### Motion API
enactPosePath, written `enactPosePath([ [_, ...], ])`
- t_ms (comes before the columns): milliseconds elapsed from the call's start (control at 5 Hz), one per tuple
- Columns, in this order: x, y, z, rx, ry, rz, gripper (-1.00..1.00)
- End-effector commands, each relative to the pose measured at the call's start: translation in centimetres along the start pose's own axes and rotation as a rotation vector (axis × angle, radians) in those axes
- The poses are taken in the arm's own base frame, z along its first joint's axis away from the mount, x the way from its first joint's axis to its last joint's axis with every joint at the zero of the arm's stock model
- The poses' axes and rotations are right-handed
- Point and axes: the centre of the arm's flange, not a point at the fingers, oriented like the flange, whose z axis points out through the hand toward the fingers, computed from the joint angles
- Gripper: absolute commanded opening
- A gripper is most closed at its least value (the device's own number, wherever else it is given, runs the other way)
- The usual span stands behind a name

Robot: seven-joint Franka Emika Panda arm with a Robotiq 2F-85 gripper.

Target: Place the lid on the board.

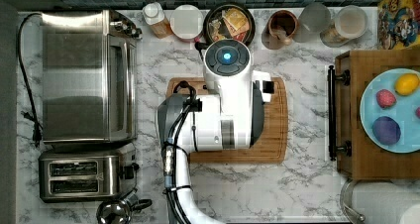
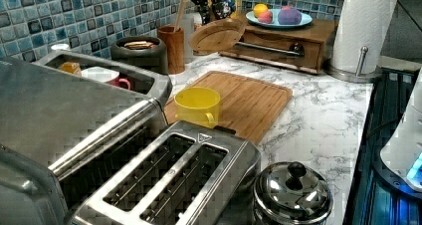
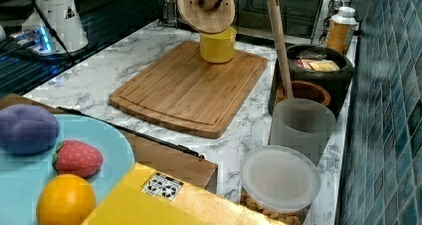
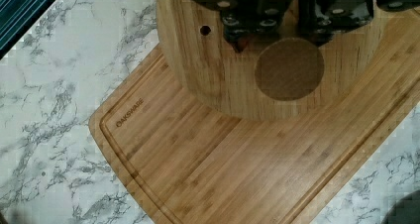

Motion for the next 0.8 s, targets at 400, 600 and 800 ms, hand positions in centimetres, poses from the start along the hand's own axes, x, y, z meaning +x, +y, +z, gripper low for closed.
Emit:
enactPosePath([
  [400, 4.1, 3.7, 1.1, -0.008, 0.097, 0.186, -1.0],
  [600, 5.9, 6.1, 1.3, 0.023, 0.146, 0.281, -1.0],
  [800, 6.7, 7.1, 1.9, 0.038, 0.205, 0.341, -1.0],
])
